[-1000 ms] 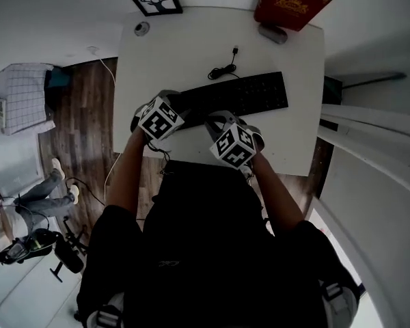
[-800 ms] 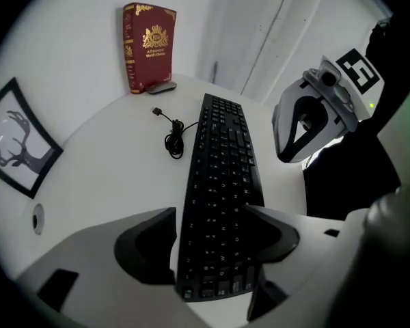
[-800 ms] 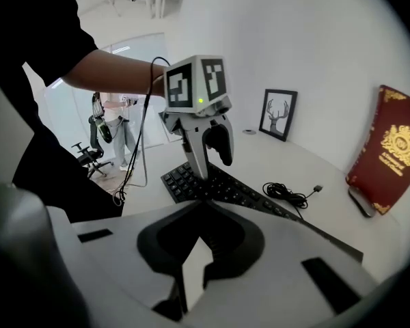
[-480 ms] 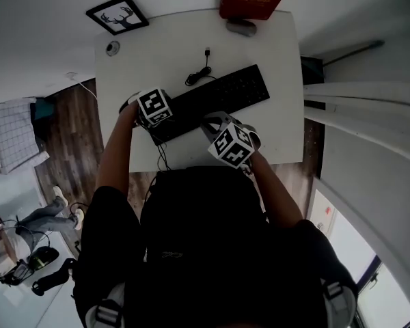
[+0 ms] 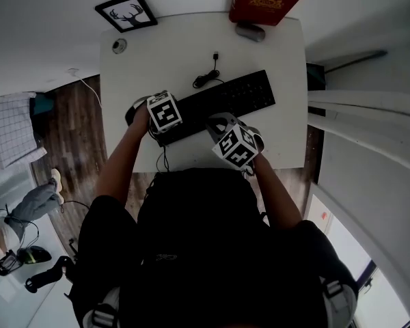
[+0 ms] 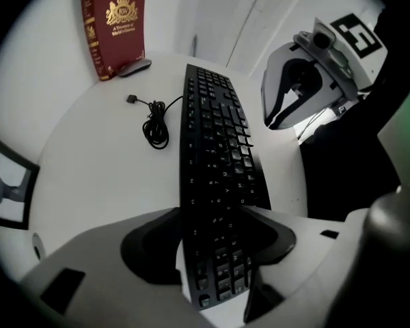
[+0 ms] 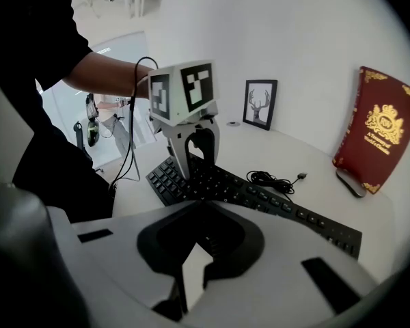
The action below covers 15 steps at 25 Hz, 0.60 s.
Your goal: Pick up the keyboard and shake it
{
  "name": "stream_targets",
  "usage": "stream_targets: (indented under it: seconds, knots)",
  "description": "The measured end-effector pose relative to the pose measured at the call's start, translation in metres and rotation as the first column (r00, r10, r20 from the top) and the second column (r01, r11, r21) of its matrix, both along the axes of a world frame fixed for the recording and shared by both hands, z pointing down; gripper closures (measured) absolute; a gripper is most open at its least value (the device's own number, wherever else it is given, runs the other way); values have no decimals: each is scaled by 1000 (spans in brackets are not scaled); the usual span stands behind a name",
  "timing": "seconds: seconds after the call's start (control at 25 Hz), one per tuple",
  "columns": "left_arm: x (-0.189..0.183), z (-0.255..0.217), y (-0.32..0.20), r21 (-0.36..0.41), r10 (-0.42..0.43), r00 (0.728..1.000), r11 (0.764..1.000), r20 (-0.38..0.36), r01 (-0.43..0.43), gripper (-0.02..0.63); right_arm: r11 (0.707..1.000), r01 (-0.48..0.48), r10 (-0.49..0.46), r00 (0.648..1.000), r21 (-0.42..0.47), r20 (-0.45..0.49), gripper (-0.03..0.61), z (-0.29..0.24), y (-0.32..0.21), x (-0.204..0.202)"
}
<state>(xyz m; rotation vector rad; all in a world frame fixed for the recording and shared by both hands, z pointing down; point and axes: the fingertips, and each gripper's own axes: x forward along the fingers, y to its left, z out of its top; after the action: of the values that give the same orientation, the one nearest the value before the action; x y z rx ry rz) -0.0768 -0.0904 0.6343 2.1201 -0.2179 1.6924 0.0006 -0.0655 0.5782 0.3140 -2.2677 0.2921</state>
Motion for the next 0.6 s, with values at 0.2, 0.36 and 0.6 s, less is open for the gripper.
stream_targets:
  seconds: [0.2, 0.36, 0.6]
  knots:
    - [3, -26, 7, 199, 45, 996, 978, 83, -60, 399, 999, -31, 32, 999, 43, -13, 555, -11, -13, 26]
    - [-4, -47, 1, 389, 109, 967, 900, 230, -194, 426, 992, -11, 20, 997, 123, -74, 557, -24, -35, 61]
    - [-12, -58, -6, 527, 148, 905, 770, 400, -359, 443, 957, 140, -82, 970, 252, -227, 555, -48, -59, 105]
